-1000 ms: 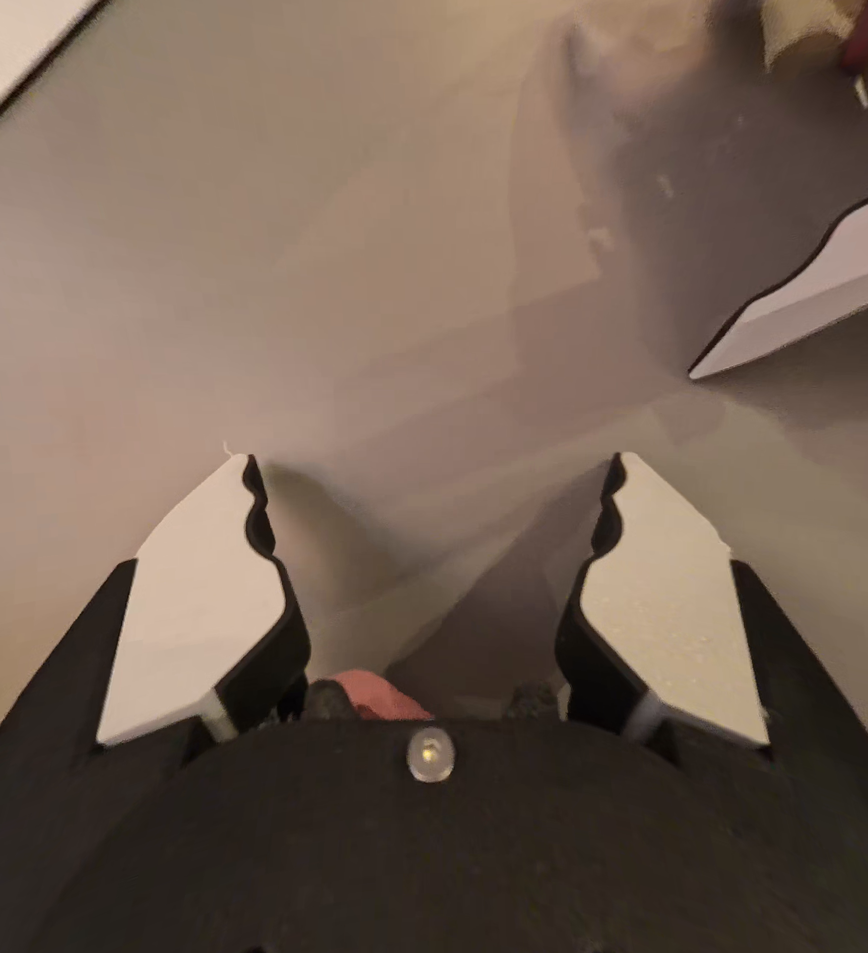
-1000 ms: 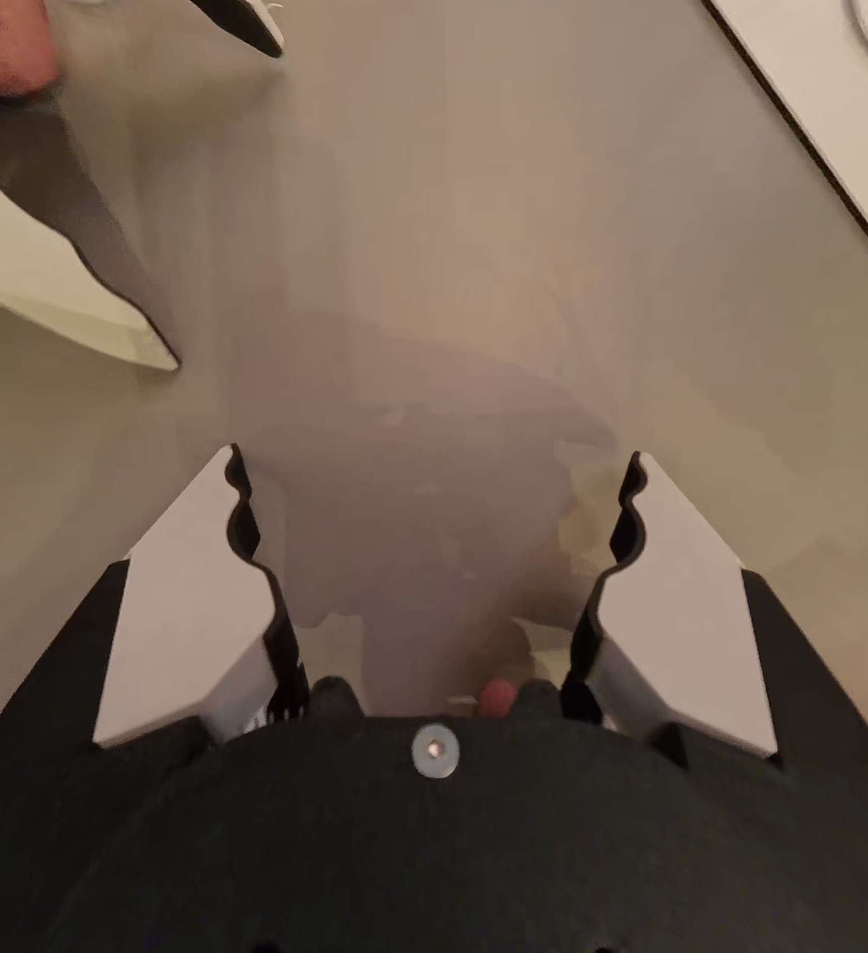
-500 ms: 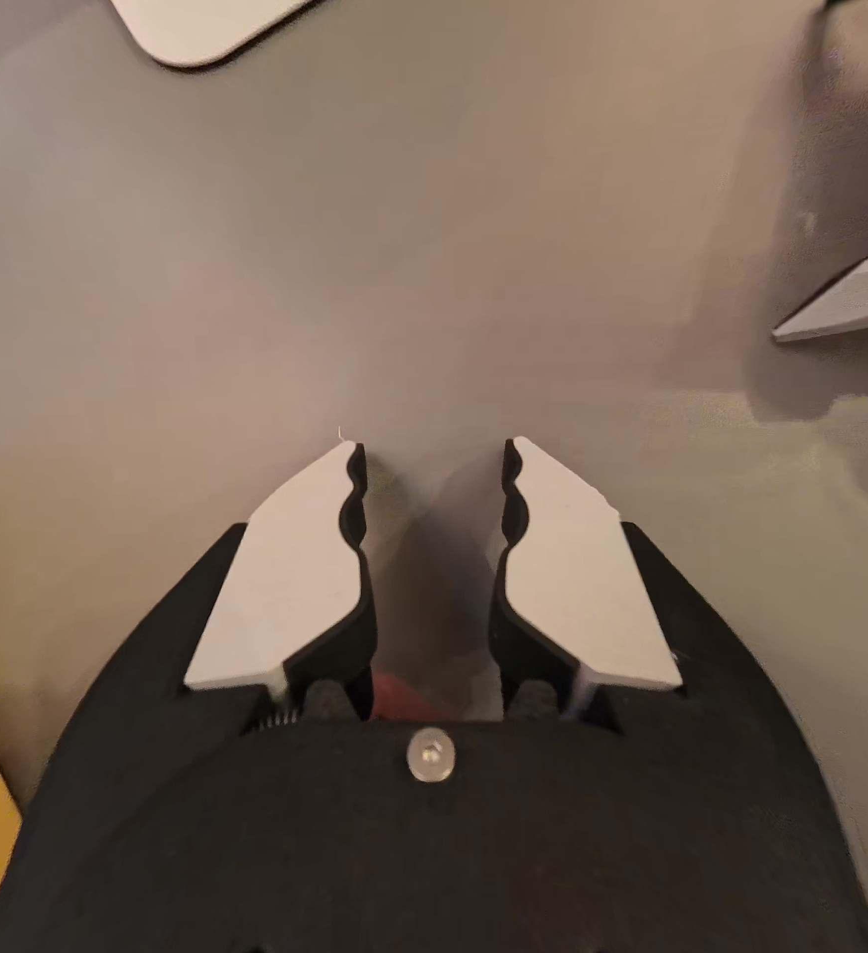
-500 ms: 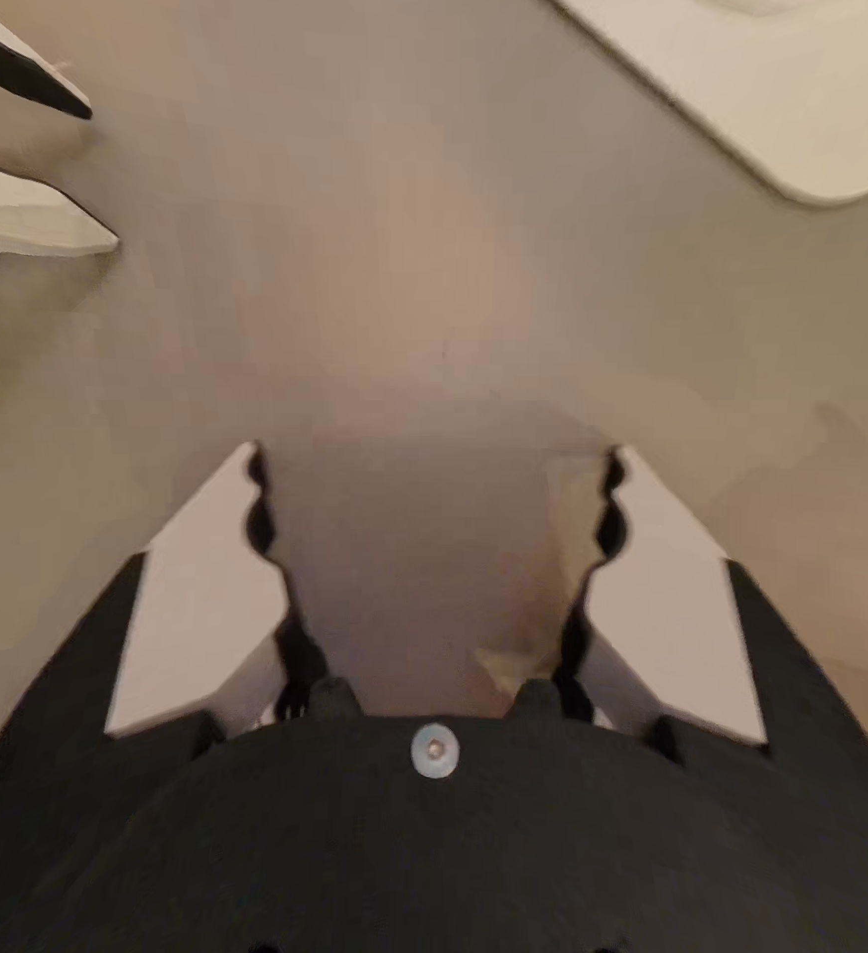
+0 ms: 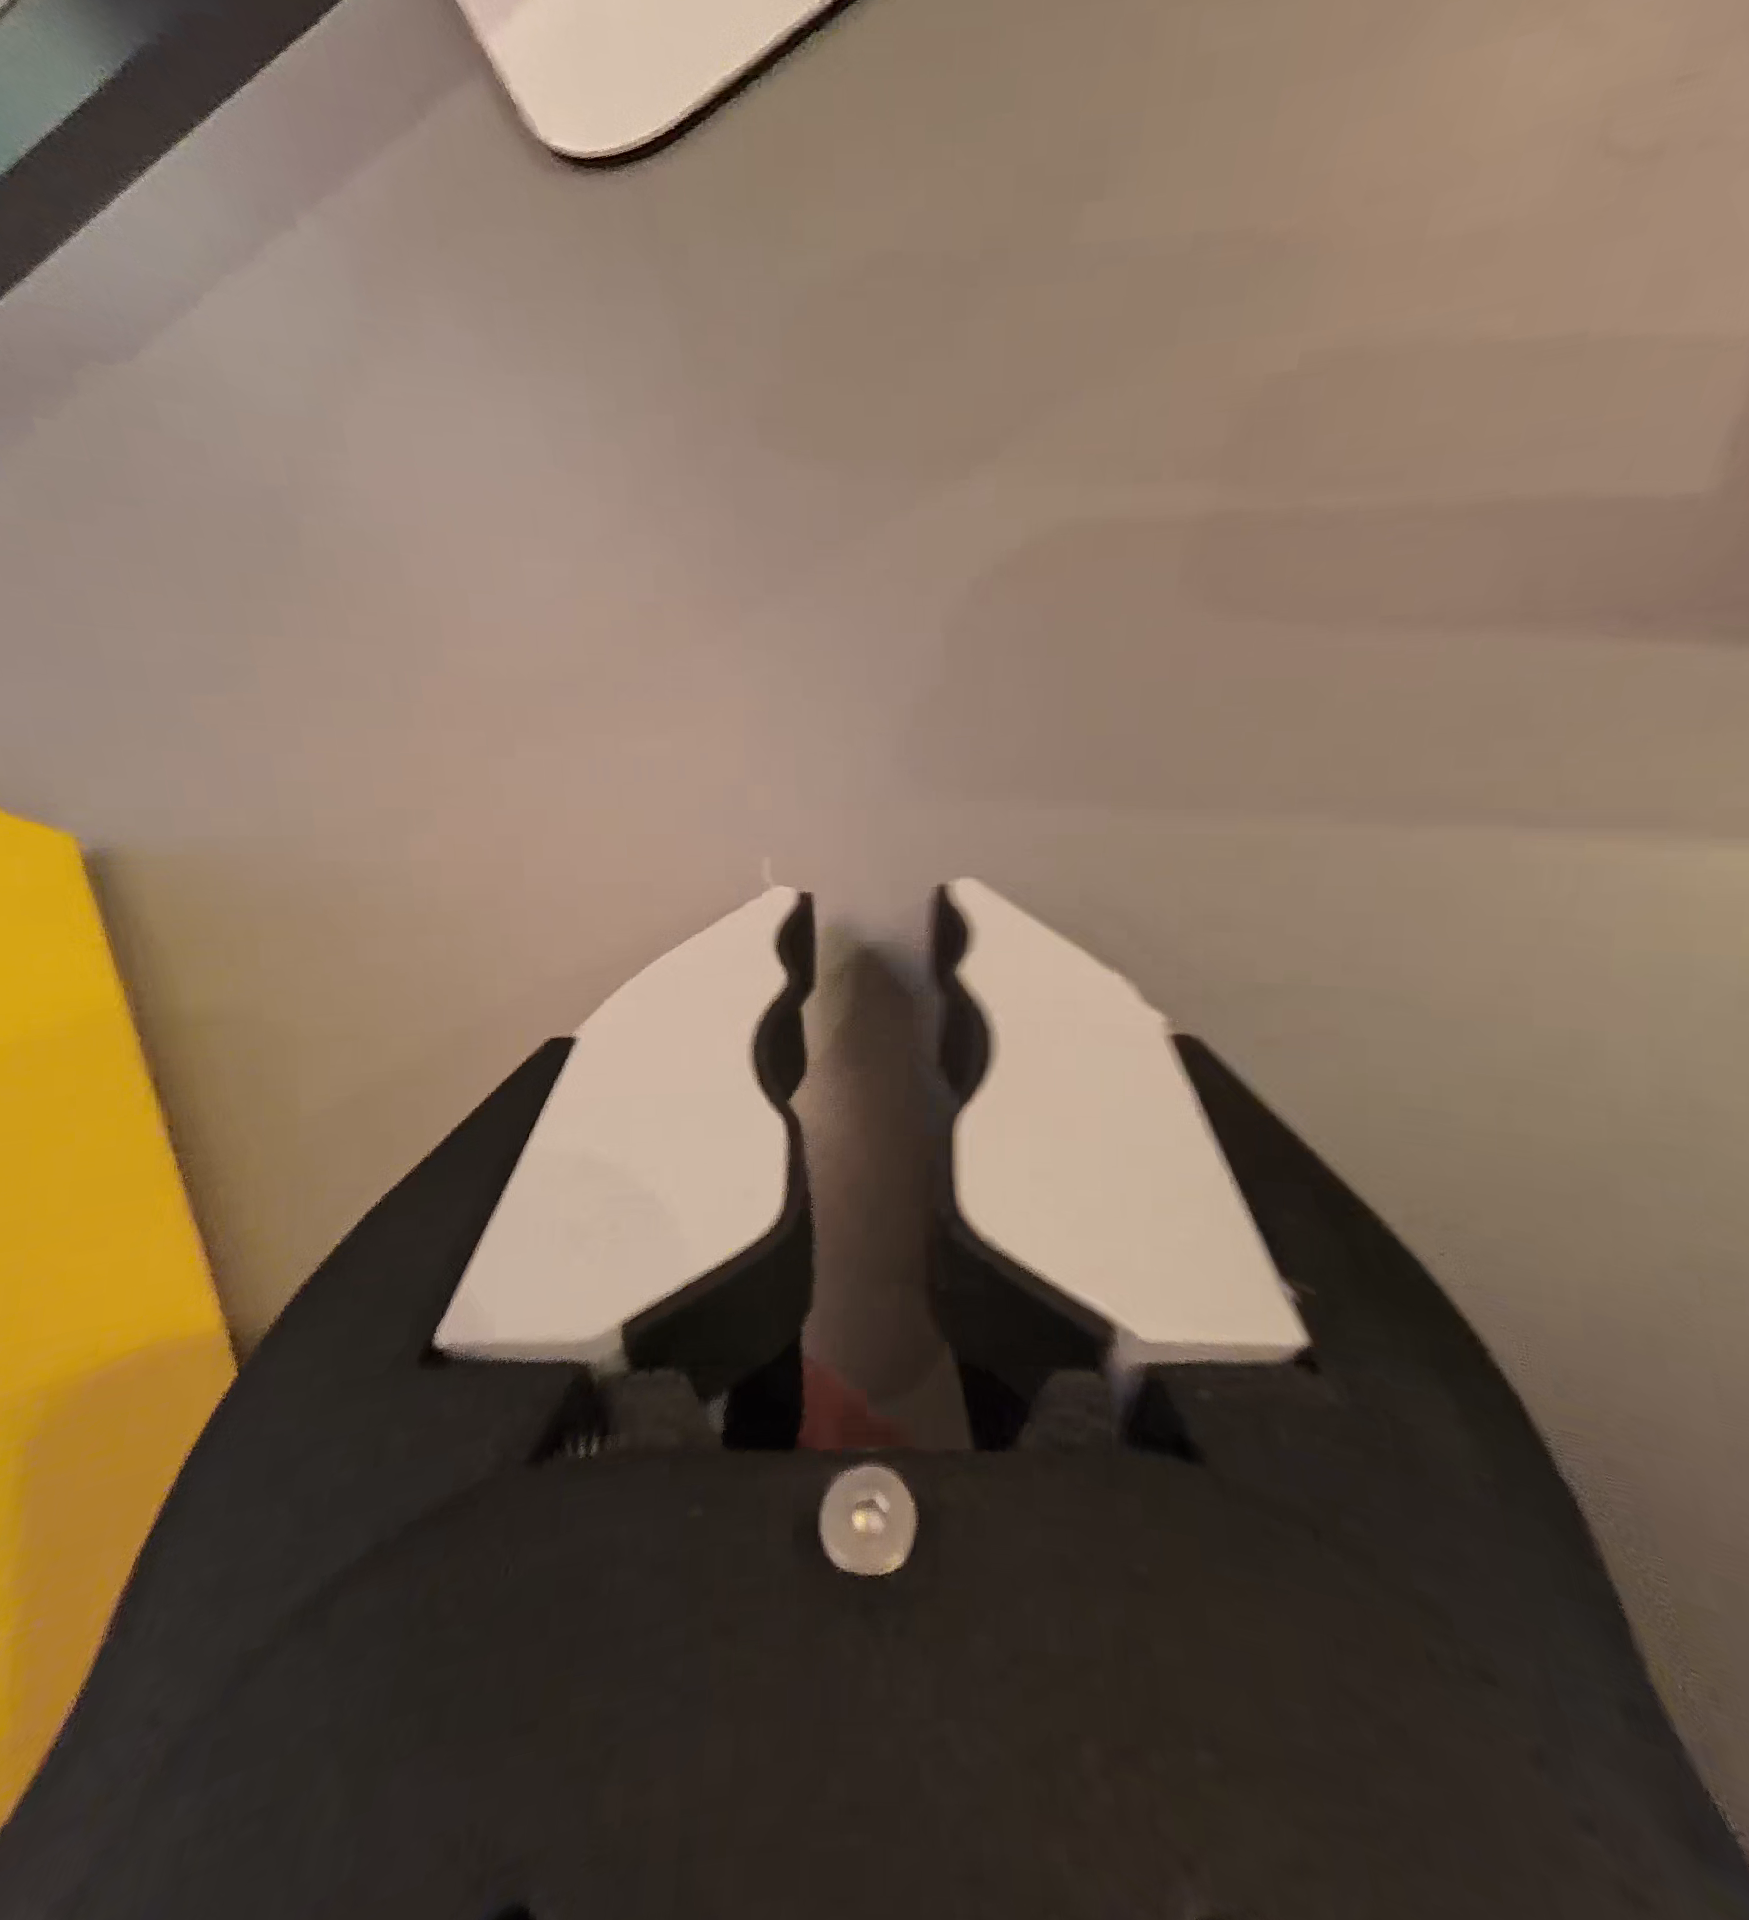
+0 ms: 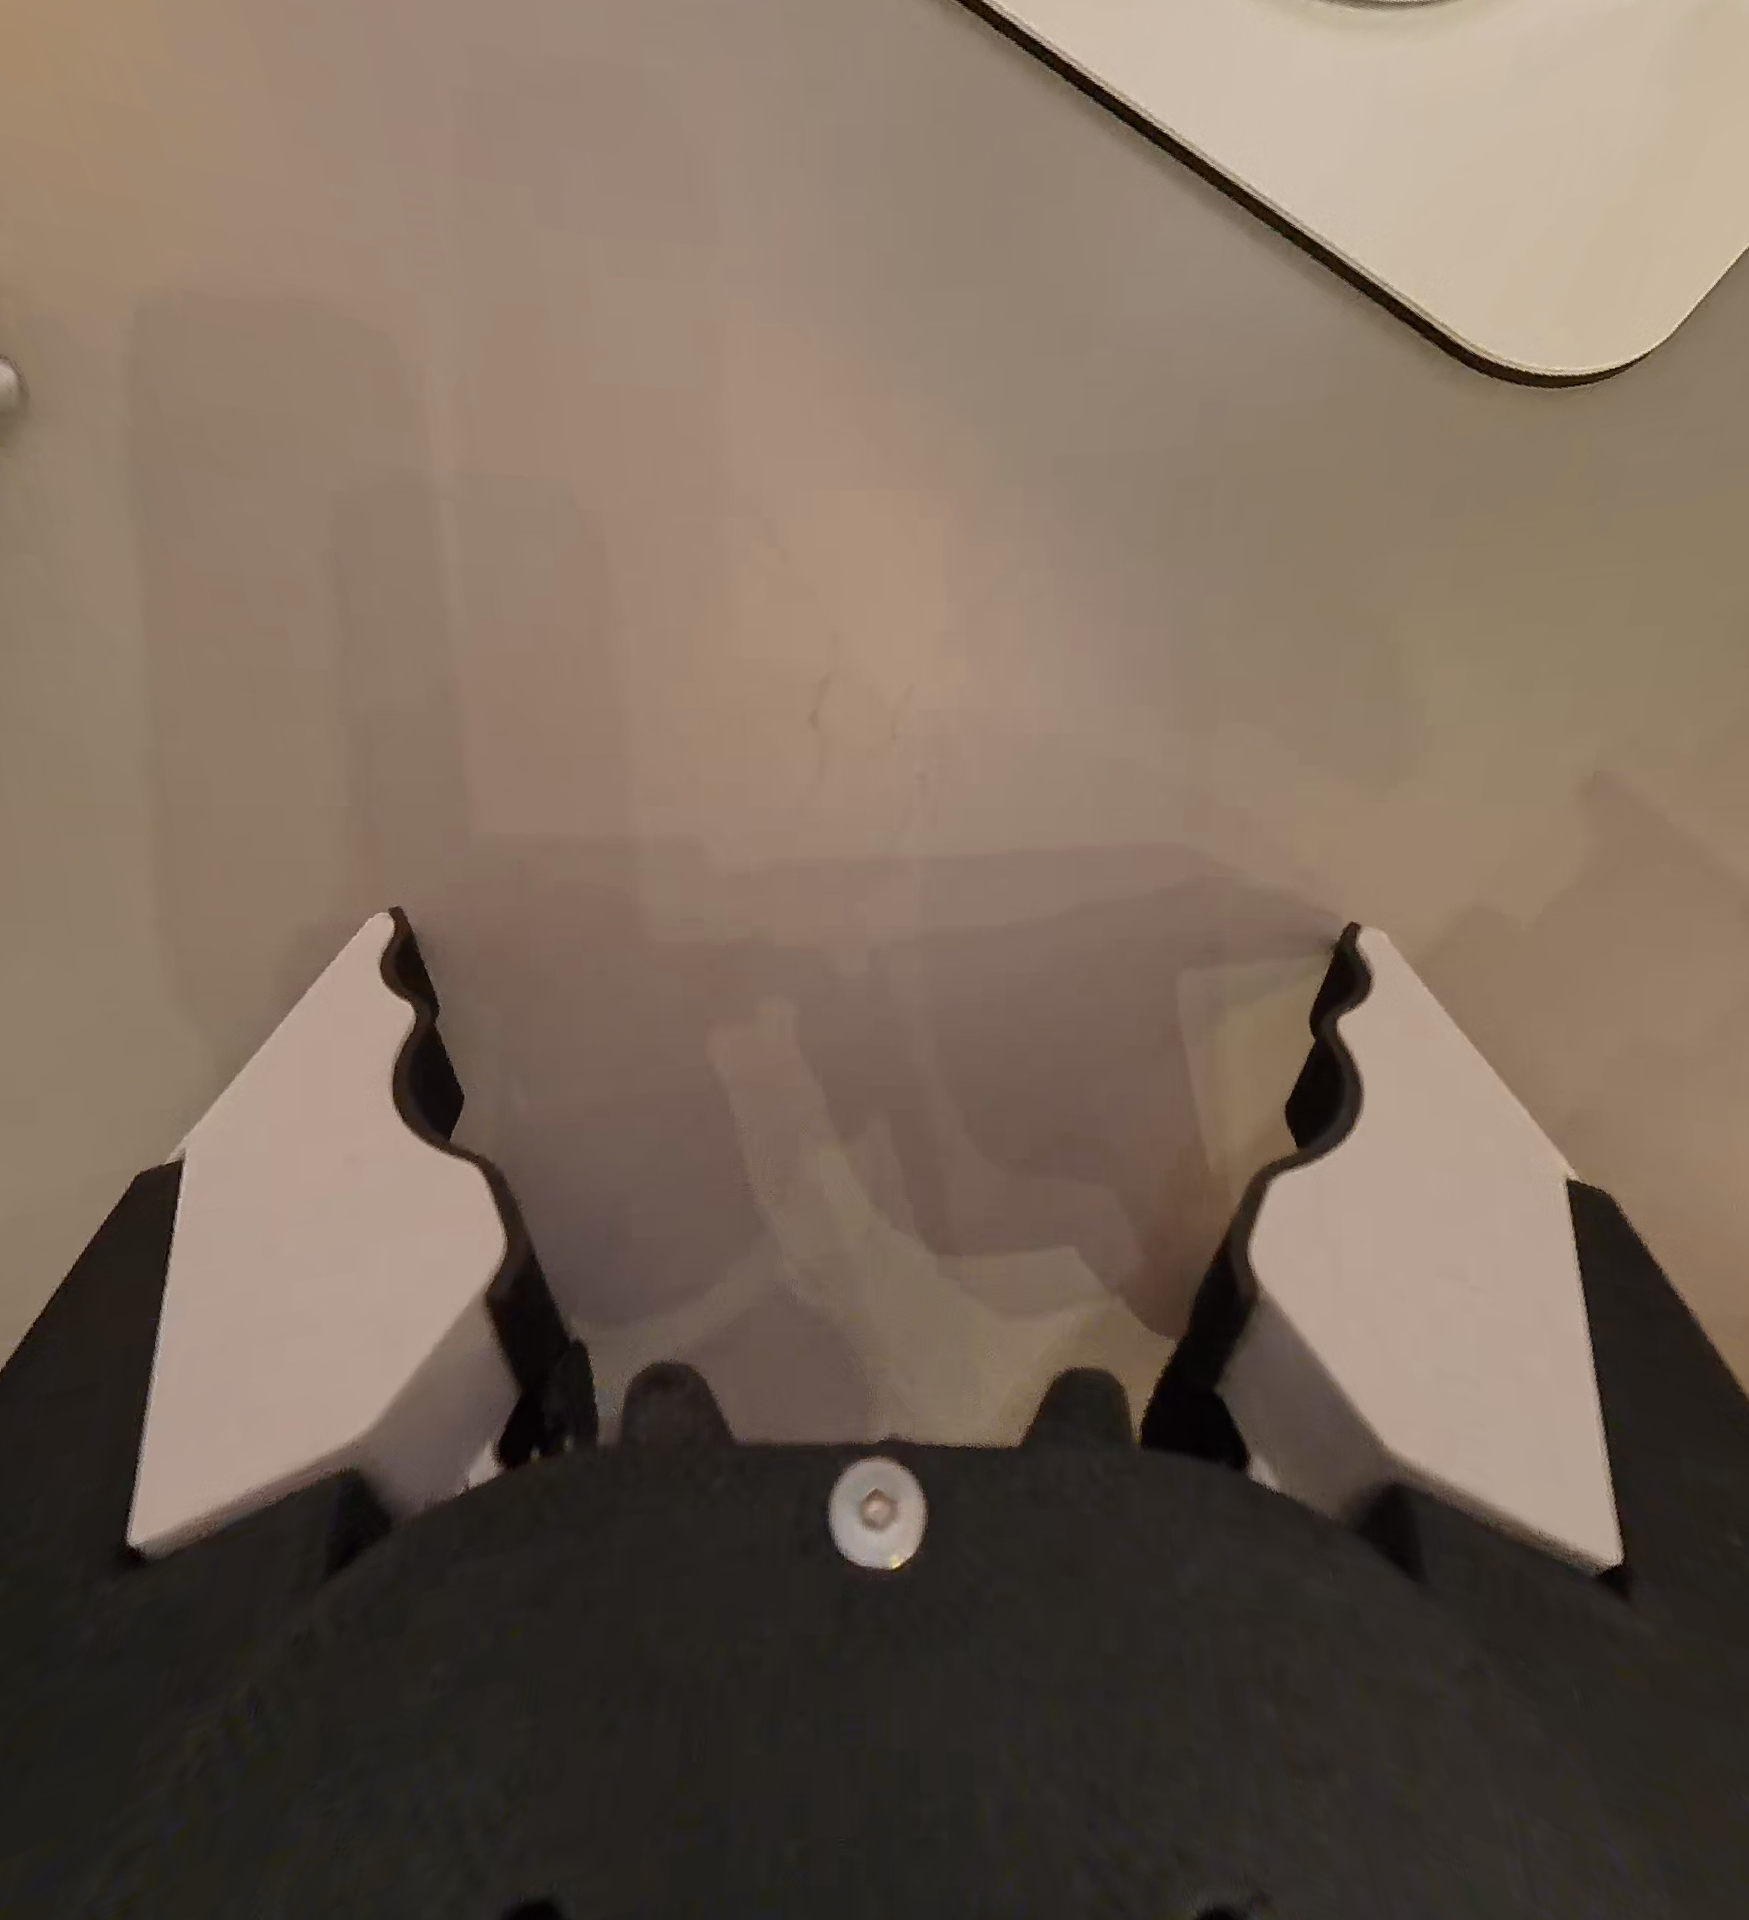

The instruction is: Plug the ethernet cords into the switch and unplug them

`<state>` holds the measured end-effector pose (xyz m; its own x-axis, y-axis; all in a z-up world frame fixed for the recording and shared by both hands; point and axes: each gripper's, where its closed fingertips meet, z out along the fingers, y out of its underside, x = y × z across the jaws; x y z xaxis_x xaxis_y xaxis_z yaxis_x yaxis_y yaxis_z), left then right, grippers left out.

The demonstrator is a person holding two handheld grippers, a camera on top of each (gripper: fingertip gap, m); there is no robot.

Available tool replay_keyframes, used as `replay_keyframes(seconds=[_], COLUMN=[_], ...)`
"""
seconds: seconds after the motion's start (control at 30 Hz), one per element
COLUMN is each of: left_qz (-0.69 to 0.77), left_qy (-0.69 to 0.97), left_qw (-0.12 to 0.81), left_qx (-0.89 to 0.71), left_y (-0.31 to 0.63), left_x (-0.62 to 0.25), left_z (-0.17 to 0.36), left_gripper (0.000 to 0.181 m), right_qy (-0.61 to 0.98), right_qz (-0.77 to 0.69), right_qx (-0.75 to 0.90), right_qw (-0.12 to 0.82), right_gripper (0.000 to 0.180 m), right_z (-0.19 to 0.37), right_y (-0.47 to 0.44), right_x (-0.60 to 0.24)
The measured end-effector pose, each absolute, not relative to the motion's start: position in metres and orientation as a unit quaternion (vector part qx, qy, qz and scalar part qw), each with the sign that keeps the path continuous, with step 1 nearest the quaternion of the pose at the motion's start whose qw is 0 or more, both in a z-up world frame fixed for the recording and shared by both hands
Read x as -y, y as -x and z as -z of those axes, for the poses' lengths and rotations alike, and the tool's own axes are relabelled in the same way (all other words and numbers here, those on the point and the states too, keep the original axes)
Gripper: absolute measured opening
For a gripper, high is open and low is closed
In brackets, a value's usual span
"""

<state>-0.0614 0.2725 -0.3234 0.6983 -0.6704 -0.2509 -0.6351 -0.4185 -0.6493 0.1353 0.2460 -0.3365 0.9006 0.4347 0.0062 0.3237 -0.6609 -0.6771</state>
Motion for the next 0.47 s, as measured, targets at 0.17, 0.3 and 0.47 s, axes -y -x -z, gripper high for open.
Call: replay_keyframes(seconds=[0.17,0.3,0.47], left_qz=[0.076,0.194,0.086], left_qy=[0.849,0.853,0.827], left_qw=[0.366,0.313,0.344], left_qx=[-0.374,-0.370,-0.436], left_y=[0.062,0.044,0.049], left_x=[-0.264,-0.249,-0.263], left_z=[0.324,0.313,0.324], left_gripper=[0.024,0.060,0.056], right_qy=[0.908,0.908,0.908], right_qz=[-0.078,-0.078,-0.078], right_qx=[0.209,0.209,0.209], right_qw=[0.355,0.355,0.355], right_gripper=[0.160,0.160,0.160], right_z=[0.336,0.336,0.336], right_y=[-0.135,-0.135,-0.135], right_x=[-0.246,-0.246,-0.246])
